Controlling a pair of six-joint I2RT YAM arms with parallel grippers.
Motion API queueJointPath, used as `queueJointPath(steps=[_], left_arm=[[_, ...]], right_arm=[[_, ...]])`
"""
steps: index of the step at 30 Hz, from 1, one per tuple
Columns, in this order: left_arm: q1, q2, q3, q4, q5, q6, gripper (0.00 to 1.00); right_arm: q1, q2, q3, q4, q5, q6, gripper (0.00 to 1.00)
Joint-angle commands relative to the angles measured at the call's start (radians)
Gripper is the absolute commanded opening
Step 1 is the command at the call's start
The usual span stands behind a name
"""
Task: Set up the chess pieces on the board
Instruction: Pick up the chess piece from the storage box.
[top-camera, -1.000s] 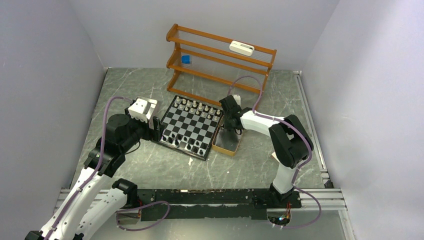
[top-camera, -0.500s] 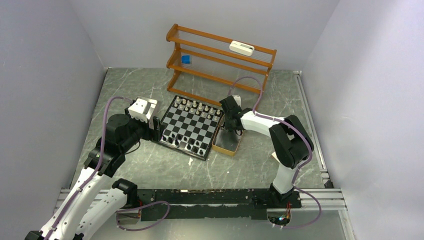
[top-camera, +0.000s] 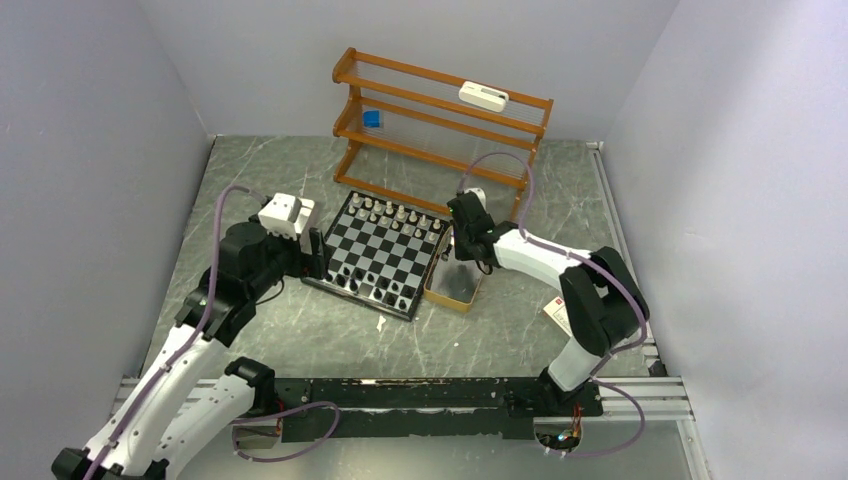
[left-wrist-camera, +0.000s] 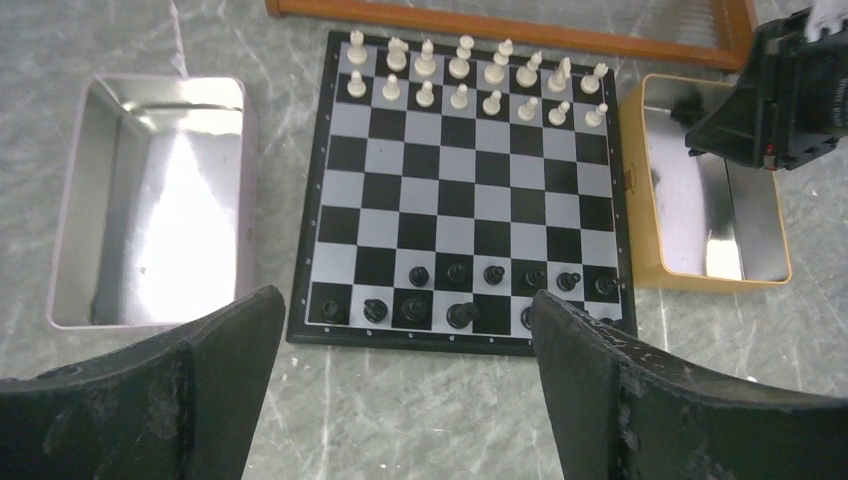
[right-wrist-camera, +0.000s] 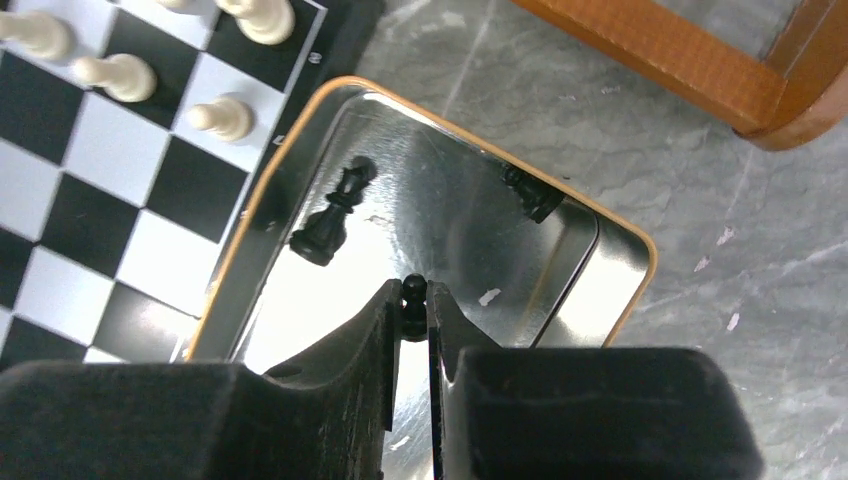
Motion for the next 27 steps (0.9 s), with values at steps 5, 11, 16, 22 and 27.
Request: queueJointPath(steps=[5,11,16,22,27], left_arm=[[0.001,0.131,0.088,0.042,0.174,-0.170,0.90],[0.001,0.262,0.128,0.094,0.325,-0.211,0.82],[0.001,0.326,0.157,0.081,0.366,-0.186,0.80],[0.002,0.327,0.145,0.082,0.355,-0.180,0.79],[0.018,0.328,0.135,0.082,0.349,-0.236,0.80]], right_arm=[[0.035,-0.149,-0.071,0.121,-0.116,-0.156,0.17],[0.036,-0.195,-0.111,0.157,-0.130,-0.193,0.16],[0.040,-0.233,-0.163,0.232,-0.167,-0.194,0.16],[0.046,-0.297,-0.204,0.343,-0.234,-0.155,0.17],[0.100,-0.270,-0.185,0.434,-0.298,-0.124,0.17]])
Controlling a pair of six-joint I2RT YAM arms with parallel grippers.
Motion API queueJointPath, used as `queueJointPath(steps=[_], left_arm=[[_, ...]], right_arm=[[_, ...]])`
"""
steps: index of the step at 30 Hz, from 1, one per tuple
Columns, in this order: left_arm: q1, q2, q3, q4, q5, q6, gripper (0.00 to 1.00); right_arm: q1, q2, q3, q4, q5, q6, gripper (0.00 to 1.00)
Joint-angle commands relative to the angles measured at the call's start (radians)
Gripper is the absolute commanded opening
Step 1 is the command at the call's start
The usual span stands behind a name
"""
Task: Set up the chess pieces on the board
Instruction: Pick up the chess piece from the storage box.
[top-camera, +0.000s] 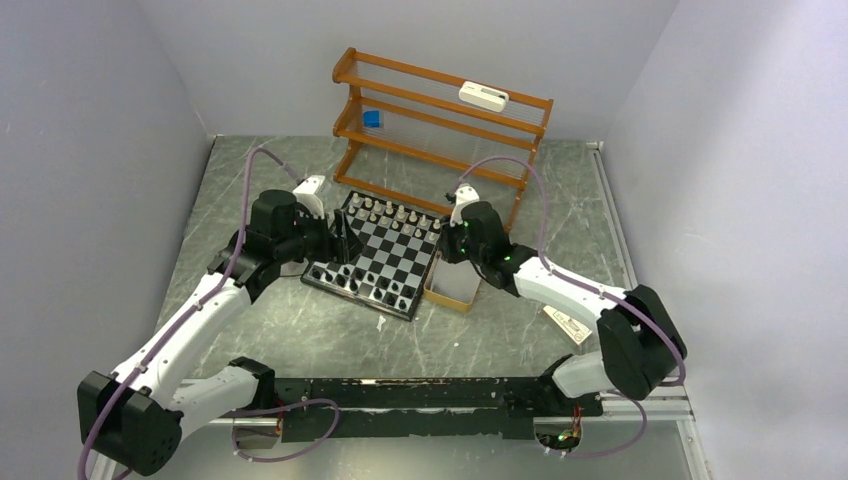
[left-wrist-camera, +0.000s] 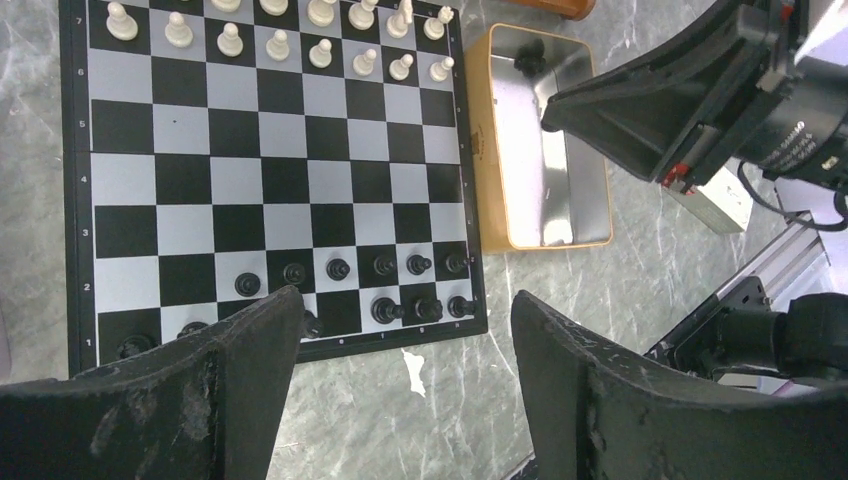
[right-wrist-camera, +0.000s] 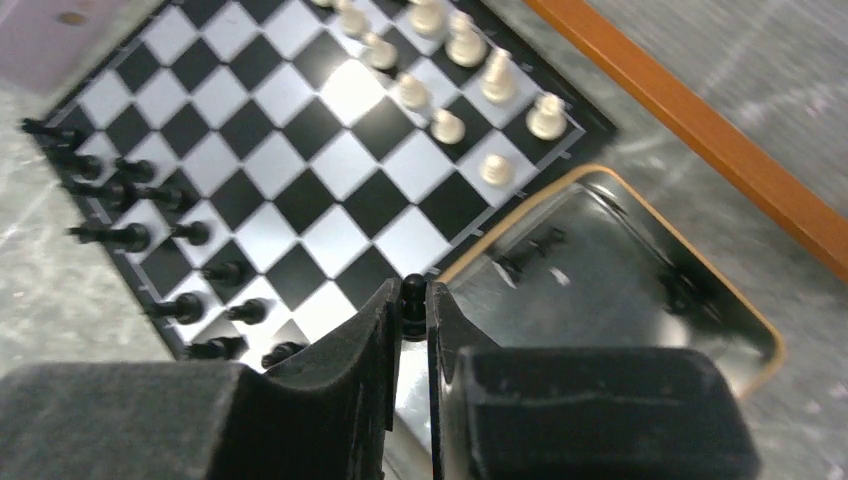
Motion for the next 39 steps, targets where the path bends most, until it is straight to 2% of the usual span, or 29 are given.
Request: queueJointPath(steps=[1,4,9,12,16,20,24,29,39], left_arm=[[0.023,-0.006,0.025,0.011,0.023,-0.048,0.81],[0.056,-0.003,0.029,0.001,0.027,-0.065,0.82],[0.187,-0.036,0.021,-0.001,0.027,-0.093,0.85],[0.237,-0.089,0.030,-0.018,-0.044,-0.091,0.88],[0.240,-0.180,0.073,-0.053,-0.137,-0.061,0.89],[0.240,-0.229,0.109,-0.095,-0.161,-0.007,0.89],[0.240,-0.251,0.123,-0.124,-0.146,0.029,0.91],[0.240,-0.282,0.163,-0.166,-0.109,0.021,0.97],[0.240,-0.333,0.276,-0.229,-0.087,-0.007,0.97]], right_arm=[[0.067,0.028,0.035,0.127,-0.049,0.028,0.17],[0.124,0.084,0.093,0.130,-0.041,0.020,0.18],[0.191,0.187,0.155,0.217,-0.041,0.021,0.18],[0.214,0.261,0.199,0.262,-0.072,0.018,0.18],[0.231,0.358,0.287,0.258,-0.107,0.005,0.18],[0.236,0.397,0.312,0.295,-0.123,0.010,0.18],[0.247,0.423,0.320,0.328,-0.146,-0.006,0.18],[0.255,0.485,0.386,0.287,-0.169,-0.040,0.19],[0.293,0.620,0.527,0.282,-0.179,-0.083,0.20]])
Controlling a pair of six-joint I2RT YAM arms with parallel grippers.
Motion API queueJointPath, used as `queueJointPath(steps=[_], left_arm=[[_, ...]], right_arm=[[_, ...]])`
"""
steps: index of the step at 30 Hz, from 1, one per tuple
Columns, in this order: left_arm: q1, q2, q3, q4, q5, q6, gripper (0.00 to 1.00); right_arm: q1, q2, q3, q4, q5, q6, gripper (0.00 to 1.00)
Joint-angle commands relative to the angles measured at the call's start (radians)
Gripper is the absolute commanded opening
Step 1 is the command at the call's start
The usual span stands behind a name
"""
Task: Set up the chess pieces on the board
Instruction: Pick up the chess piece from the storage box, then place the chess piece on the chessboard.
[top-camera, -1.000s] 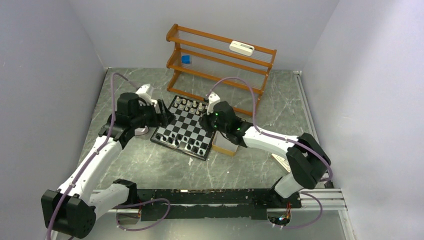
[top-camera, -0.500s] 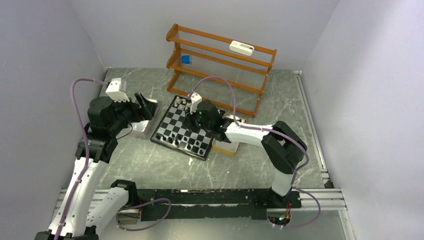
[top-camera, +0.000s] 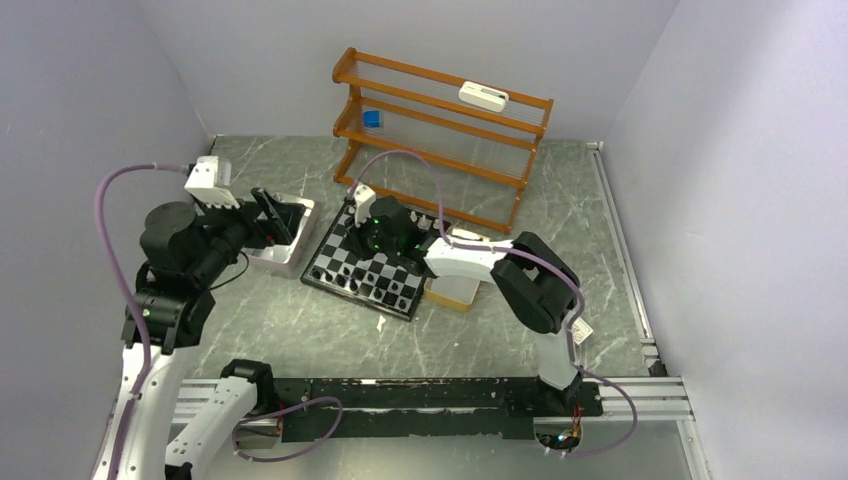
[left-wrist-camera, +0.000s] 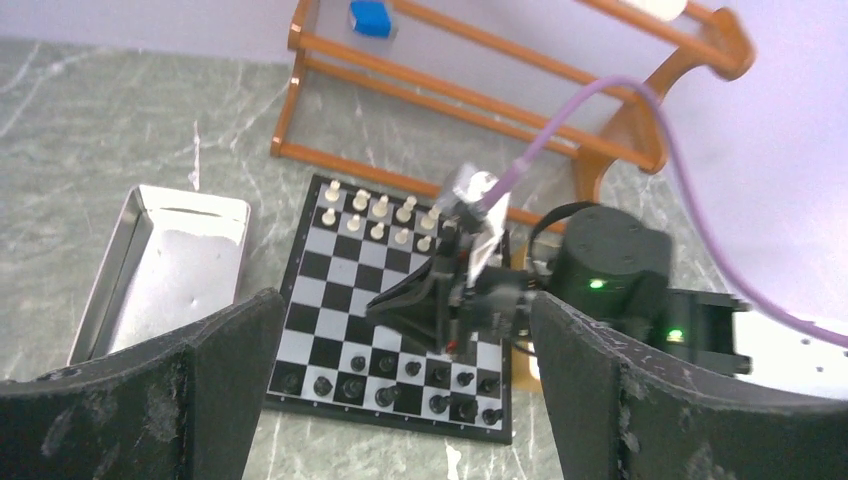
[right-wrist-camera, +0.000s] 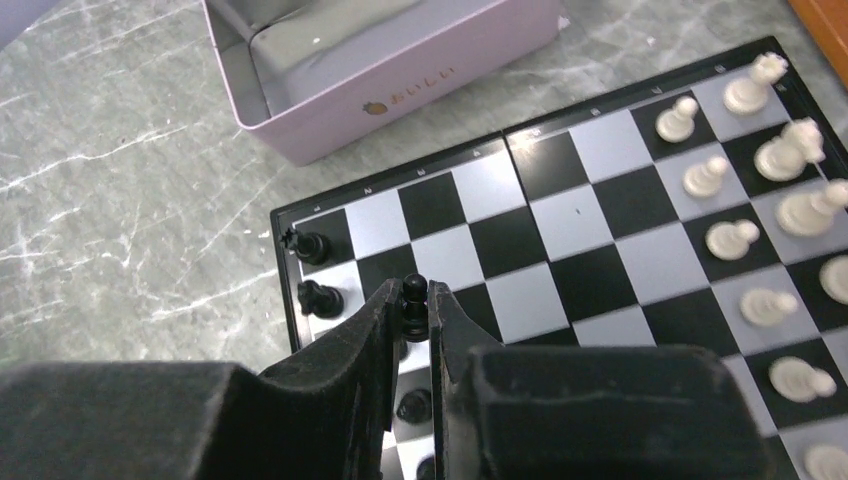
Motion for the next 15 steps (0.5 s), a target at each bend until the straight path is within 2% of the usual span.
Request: queueJointPath(steps=[1,15], left_arm=[[0.005,-0.023,0.056,-0.038,0.043,-0.014,0.97],[-0.015,-0.035,0.092,-0.074,0.015,0.011,0.97]], right_arm=[[0.034,0.068,0.089,0.005,0.004,-0.054,0.19],[0.075,0.225,0.250,-0.018,0.017,-0.089,0.20]])
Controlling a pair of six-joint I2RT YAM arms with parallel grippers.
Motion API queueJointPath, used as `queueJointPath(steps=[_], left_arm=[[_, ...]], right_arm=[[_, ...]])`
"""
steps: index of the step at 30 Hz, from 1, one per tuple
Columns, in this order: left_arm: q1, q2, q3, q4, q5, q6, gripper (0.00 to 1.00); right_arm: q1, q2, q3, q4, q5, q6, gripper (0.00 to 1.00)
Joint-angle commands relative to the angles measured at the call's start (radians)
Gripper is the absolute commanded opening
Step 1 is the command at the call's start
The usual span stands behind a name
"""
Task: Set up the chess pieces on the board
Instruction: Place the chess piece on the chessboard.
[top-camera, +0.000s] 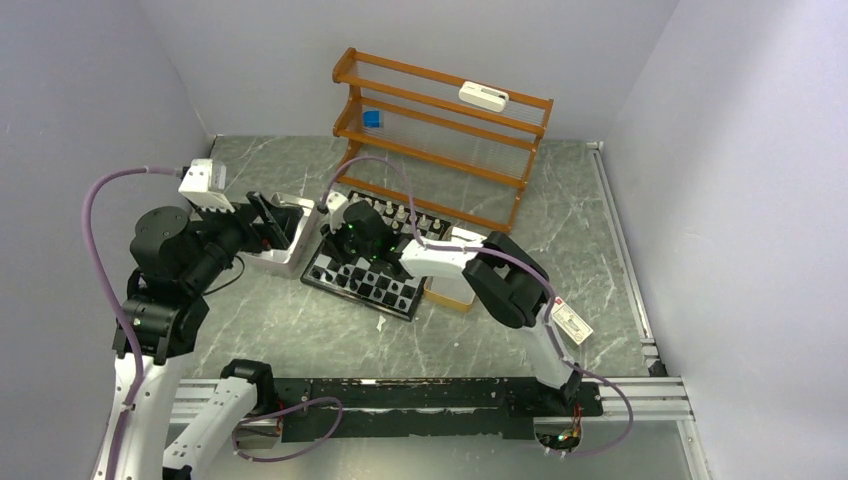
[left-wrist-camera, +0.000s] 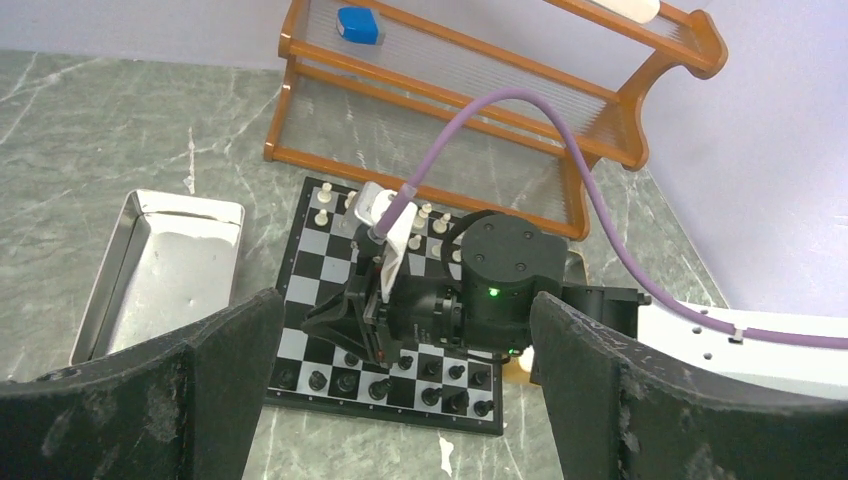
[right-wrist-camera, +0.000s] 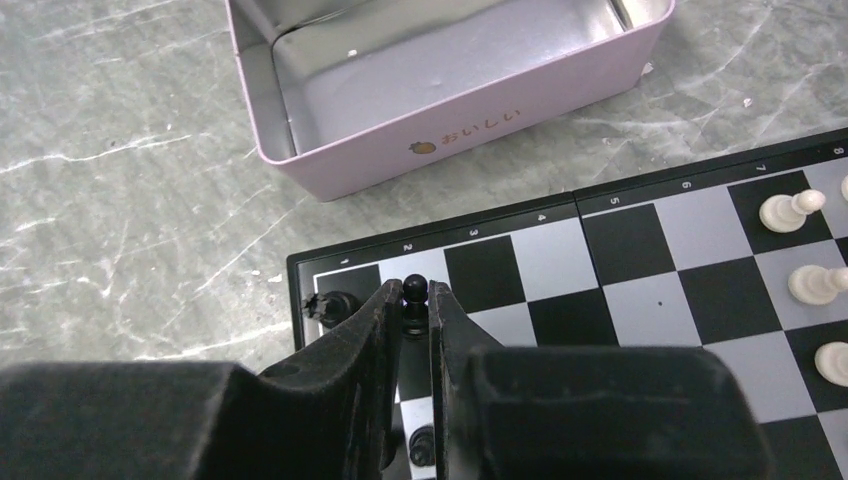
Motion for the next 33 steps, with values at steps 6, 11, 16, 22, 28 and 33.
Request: queueJointPath(steps=[6,11,16,22,28,33], left_arm=[[-0.016,-0.010,0.032,-0.027,-0.018,0.022,0.97],[-0.021,-0.012,0.033,-0.030,-0.035,0.029,0.97],[-0.026,-0.014,0.030,-0.030,-0.044,0.034,0.97],[-0.030,-0.014,0.031,-0.031,-0.055,0.039,0.97],[-0.033,-0.011,0.026,-0.023,-0.058,0.041,0.97],[-0.036,-0.008,0.029,-0.024,-0.062,0.045,0.97]], right_arm=[[0.020,0.090,0.100,-0.001,0.019,-0.035,0.20],[0.023,0.114,0.114,-0.001,0.027,-0.038,0.21],[0.027,0.133,0.121,-0.002,0.017,-0.035,0.21],[0.030,0.129,0.126,-0.011,0.026,-0.031,0.21],[0.031,0.142,0.144,-0.035,0.021,-0.028,0.21],[0.031,0.150,0.146,-0.041,0.023,-0.024,0.20]])
